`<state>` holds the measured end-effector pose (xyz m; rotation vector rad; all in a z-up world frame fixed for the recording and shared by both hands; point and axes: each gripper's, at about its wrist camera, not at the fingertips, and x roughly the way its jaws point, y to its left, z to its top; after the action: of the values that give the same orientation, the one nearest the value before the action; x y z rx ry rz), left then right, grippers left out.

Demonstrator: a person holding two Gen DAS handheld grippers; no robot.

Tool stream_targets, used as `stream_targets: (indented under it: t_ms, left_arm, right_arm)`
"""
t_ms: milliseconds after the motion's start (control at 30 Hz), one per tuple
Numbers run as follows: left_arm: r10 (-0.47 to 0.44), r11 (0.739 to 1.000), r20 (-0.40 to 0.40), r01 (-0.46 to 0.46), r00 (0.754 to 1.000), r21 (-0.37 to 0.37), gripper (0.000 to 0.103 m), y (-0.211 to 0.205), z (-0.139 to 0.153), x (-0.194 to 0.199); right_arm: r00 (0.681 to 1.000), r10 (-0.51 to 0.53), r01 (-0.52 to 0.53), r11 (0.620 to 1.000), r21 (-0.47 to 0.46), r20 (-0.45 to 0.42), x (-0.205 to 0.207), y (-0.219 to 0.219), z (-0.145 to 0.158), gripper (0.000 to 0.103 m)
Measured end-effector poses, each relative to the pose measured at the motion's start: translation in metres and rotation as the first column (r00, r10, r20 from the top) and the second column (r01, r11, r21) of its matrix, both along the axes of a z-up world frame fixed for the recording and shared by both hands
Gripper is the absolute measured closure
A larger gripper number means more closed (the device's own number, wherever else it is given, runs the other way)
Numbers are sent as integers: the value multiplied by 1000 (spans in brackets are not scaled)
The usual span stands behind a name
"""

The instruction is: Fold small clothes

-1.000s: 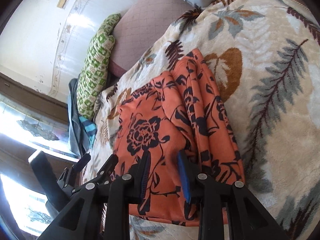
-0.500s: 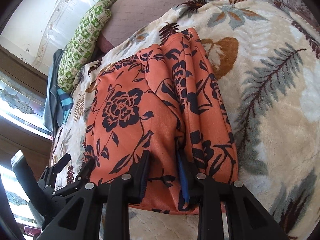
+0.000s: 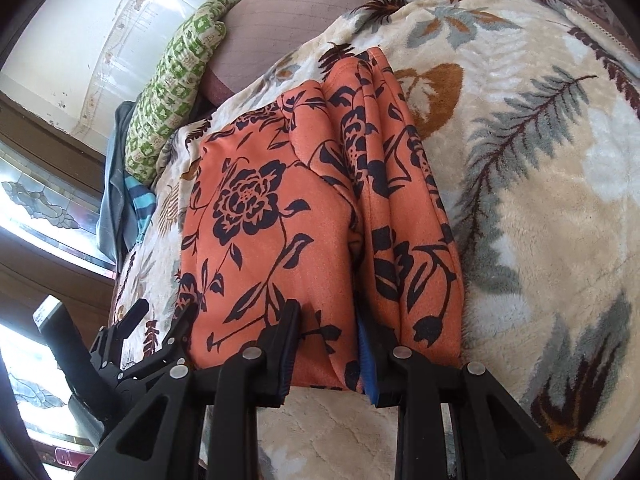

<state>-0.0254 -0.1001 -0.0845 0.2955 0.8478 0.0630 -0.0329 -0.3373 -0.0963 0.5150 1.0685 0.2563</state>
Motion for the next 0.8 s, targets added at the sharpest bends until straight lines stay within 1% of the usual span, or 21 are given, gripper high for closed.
stream_targets:
  t_ms: [100, 233, 400, 467, 533, 600, 700, 733, 800]
  left_arm:
    - [5, 1000, -1, -5, 1000, -7, 11, 1, 0, 0]
    - [5, 1000, -2, -5, 1000, -12, 11, 1, 1, 1]
    - [3, 1000, -4, -3, 1000, -17, 11, 2, 1, 2]
    - [4, 1000, 0, -4, 1000, -17, 11, 2, 0, 2]
    - [5, 1000, 4, -5, 1000, -14, 11, 1, 0, 1]
    - [6, 1000, 5, -6, 1000, -13, 11, 1, 0, 1]
    - [10, 1000, 7, -10, 1000, -16, 11, 1, 0, 1]
    - [12, 1000, 9, -12, 1000, -15, 11, 1, 0, 0]
    - [14, 1000, 11, -14, 1000, -12, 11, 1, 0, 0]
  right_arm:
    - [1000, -10, 11, 1000, -20, 28, -5, 2, 11, 72]
    - [996, -10, 13, 999, -32, 87, -6, 10, 24, 71]
    - [987, -4, 17, 997, -74, 163, -7, 23, 38, 71]
    - [985, -6, 19, 997, -75, 173, -7, 25, 40, 71]
    - [983, -9, 28, 994, -101, 183, -7, 27, 41, 71]
    - [975, -24, 54, 990, -132, 219, -11, 28, 46, 71]
    - [951, -44, 101, 980, -172, 305, -19, 24, 60, 71]
    - [944, -45, 105, 980, -170, 327, -21, 23, 64, 71]
    - [940, -32, 87, 985, -147, 340, -22, 23, 67, 71]
